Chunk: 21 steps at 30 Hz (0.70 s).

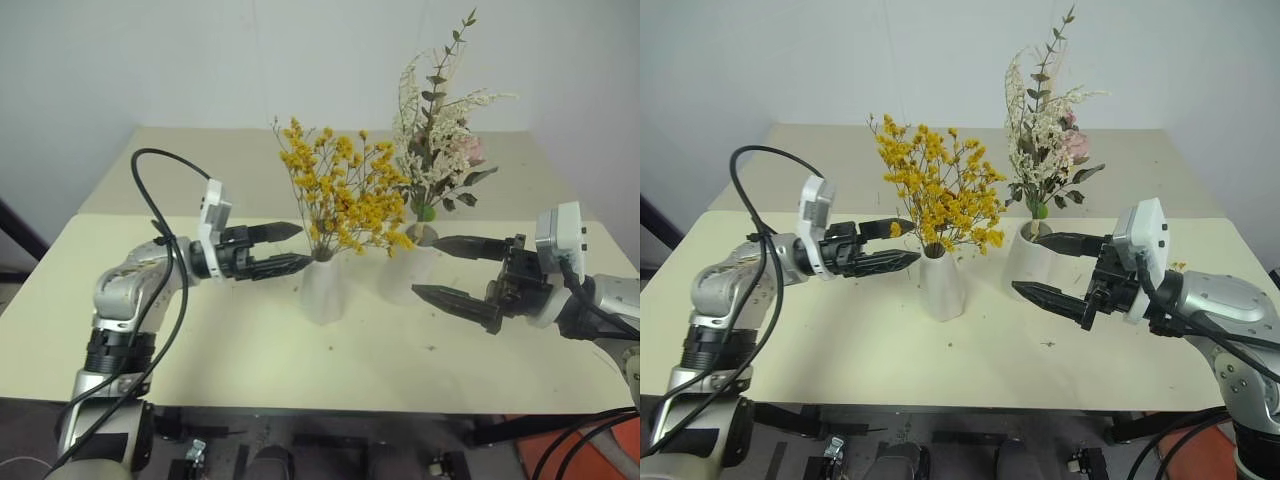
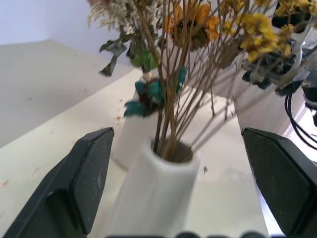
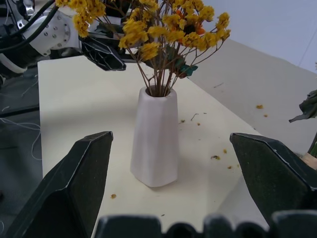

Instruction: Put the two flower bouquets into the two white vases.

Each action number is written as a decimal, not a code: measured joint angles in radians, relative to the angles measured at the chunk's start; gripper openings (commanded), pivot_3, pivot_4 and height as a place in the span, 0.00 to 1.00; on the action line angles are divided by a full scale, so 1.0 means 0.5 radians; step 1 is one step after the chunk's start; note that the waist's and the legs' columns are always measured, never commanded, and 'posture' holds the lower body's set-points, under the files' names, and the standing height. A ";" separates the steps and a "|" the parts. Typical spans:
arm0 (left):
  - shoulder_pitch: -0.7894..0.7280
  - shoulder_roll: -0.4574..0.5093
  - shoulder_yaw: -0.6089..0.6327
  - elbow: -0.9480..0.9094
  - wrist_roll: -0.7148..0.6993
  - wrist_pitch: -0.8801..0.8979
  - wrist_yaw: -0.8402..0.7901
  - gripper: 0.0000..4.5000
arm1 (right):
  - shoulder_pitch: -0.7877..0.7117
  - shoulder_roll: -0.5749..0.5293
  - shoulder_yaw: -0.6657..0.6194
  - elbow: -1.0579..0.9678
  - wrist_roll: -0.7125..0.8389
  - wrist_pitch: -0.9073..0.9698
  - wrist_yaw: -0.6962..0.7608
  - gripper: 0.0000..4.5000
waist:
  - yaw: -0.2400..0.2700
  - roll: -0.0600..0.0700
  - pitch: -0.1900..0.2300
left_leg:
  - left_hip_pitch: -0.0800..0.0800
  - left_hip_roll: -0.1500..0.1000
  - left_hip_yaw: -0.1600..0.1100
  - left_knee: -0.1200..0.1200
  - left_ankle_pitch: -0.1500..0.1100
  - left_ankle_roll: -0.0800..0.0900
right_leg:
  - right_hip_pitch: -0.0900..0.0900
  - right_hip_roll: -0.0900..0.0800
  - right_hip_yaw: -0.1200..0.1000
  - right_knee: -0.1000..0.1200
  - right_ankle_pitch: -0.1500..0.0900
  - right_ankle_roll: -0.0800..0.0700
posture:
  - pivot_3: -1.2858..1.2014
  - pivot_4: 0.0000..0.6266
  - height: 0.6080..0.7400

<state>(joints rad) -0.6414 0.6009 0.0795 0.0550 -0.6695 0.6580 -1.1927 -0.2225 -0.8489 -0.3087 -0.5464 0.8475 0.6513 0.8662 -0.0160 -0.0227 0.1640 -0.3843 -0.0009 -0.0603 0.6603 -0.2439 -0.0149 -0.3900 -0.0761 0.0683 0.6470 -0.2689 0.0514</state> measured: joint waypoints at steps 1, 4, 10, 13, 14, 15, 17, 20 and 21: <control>0.005 0.037 0.018 0.000 0.000 0.000 -0.005 1.00 | 0.000 0.000 0.000 0.000 0.000 0.000 0.003 1.00 | 0.002 0.000 0.000 | 0.000 0.000 0.000 0.000 0.000 0.000 | 0.000 0.000 0.000 0.000 0.000 0.000 | 0.52 0.24 1.00; 0.013 0.132 0.039 0.002 0.000 -0.003 -0.046 1.00 | 0.004 0.000 -0.007 0.001 0.000 -0.001 0.009 1.00 | 0.001 0.000 0.000 | -0.001 0.000 0.000 0.000 0.000 0.000 | 0.000 0.000 0.000 -0.001 0.000 0.000 | 0.52 0.24 1.00; 0.046 0.302 0.044 0.001 -0.004 -0.050 -0.247 1.00 | 0.086 -0.003 -0.071 0.003 -0.002 -0.002 0.010 1.00 | 0.000 0.000 0.000 | 0.000 0.000 0.000 0.000 0.000 0.000 | 0.000 0.000 0.000 -0.001 0.000 0.000 | 0.52 0.24 1.00; 0.074 0.373 0.061 -0.029 -0.041 -0.054 -0.358 1.00 | 0.151 -0.008 -0.135 0.003 -0.003 -0.002 0.010 1.00 | 0.000 0.000 0.000 | -0.001 0.000 0.000 0.000 0.000 0.000 | 0.000 0.000 0.000 -0.001 0.000 0.000 | 0.52 0.24 1.00; 0.081 0.387 0.080 -0.051 -0.056 -0.055 -0.388 1.00 | 0.163 -0.013 -0.151 0.004 -0.004 -0.002 0.009 1.00 | 0.000 0.000 0.000 | 0.000 0.001 0.001 0.000 0.000 0.000 | 0.000 0.000 0.000 -0.001 0.000 0.000 | 0.52 0.24 1.00; 0.082 0.393 0.089 -0.063 -0.070 -0.055 -0.399 1.00 | 0.167 -0.014 -0.161 0.004 -0.004 -0.002 0.009 1.00 | 0.000 0.000 0.000 | 0.000 0.001 0.001 0.000 0.000 0.000 | 0.000 0.000 0.000 -0.001 0.000 0.000 | 0.52 0.24 1.00; 0.108 0.424 0.110 -0.105 -0.092 -0.055 -0.440 1.00 | 0.206 -0.018 -0.204 0.005 -0.004 -0.002 0.010 1.00 | 0.000 0.000 0.000 | 0.000 0.001 0.001 0.000 0.000 0.000 | 0.000 0.000 0.000 -0.001 0.000 0.000 | 0.52 0.24 1.00; 0.134 0.474 0.127 -0.134 -0.102 -0.055 -0.483 1.00 | 0.265 -0.023 -0.238 0.012 -0.006 -0.002 0.012 1.00 | -0.001 0.000 0.000 | 0.000 0.001 0.001 -0.001 0.000 0.000 | 0.000 0.000 0.000 -0.001 0.000 0.000 | 0.52 0.24 1.00; 0.147 0.487 0.129 -0.153 -0.112 -0.055 -0.502 1.00 | 0.289 -0.025 -0.257 0.011 -0.006 -0.002 0.013 1.00 | -0.001 0.000 0.000 | 0.000 0.001 0.001 -0.001 0.000 0.000 | 0.000 0.000 0.000 -0.001 0.000 0.000 | 0.52 0.24 1.00</control>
<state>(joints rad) -0.5678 0.8447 0.1442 -0.0213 -0.7254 0.6306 -1.4438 -0.0781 -0.8613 -0.4374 -0.5410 0.8444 0.6503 0.8728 -0.0163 -0.0227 0.1640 -0.3844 -0.0004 -0.0598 0.6600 -0.2439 -0.0148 -0.3898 -0.0759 0.0682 0.6464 -0.2690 0.0514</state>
